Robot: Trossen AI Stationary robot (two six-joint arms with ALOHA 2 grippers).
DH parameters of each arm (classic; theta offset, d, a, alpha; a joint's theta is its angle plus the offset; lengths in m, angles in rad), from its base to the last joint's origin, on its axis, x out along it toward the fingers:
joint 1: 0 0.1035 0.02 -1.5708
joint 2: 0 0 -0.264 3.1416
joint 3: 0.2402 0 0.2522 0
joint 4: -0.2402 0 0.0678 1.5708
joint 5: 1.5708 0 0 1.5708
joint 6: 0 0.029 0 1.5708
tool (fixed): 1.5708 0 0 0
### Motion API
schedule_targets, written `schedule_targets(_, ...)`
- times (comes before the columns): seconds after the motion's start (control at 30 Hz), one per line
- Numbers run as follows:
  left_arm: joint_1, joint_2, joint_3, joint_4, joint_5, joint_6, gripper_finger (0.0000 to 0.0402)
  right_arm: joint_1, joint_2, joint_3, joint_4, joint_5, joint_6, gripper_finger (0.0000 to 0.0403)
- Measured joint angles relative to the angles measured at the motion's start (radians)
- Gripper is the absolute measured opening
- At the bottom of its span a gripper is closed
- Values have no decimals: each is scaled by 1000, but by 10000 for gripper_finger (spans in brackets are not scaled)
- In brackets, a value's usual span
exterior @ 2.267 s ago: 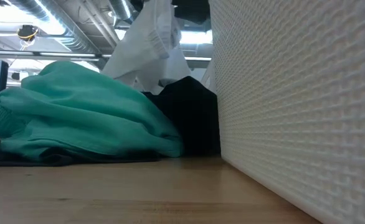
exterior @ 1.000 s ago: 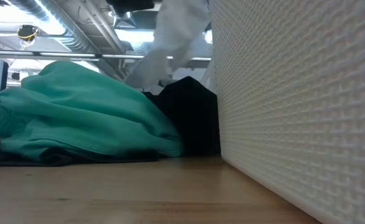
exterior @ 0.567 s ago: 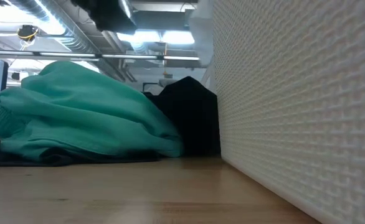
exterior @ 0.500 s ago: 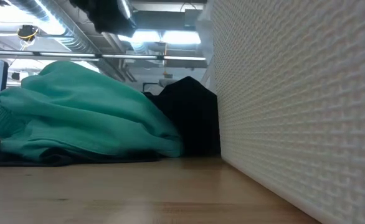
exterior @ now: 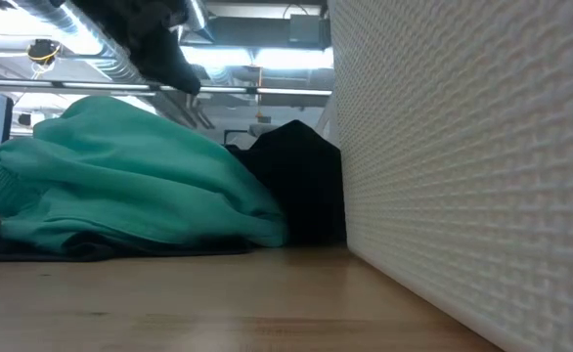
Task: Sort clothes
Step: Put the white pants into the top white laundry bin
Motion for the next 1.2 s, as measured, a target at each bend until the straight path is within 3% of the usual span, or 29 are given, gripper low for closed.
schedule_targets(0.3,0,1,-37,11,0,-48,150,-129,79,-2,-324,-157,280,21)
schedule_targets(0.5,0,1,-37,21,0,-52,150,-140,137,-2,-393,-212,302,36)
schedule_targets(0.93,0,1,-37,17,0,-76,150,-138,103,-2,-451,-277,368,249)
schedule_targets(1.07,0,0,-37,-9,0,-86,150,-138,58,-2,-514,-309,392,280)
schedule_targets(1.2,0,0,-36,-24,0,-102,150,-138,16,-1,-548,-351,440,286)
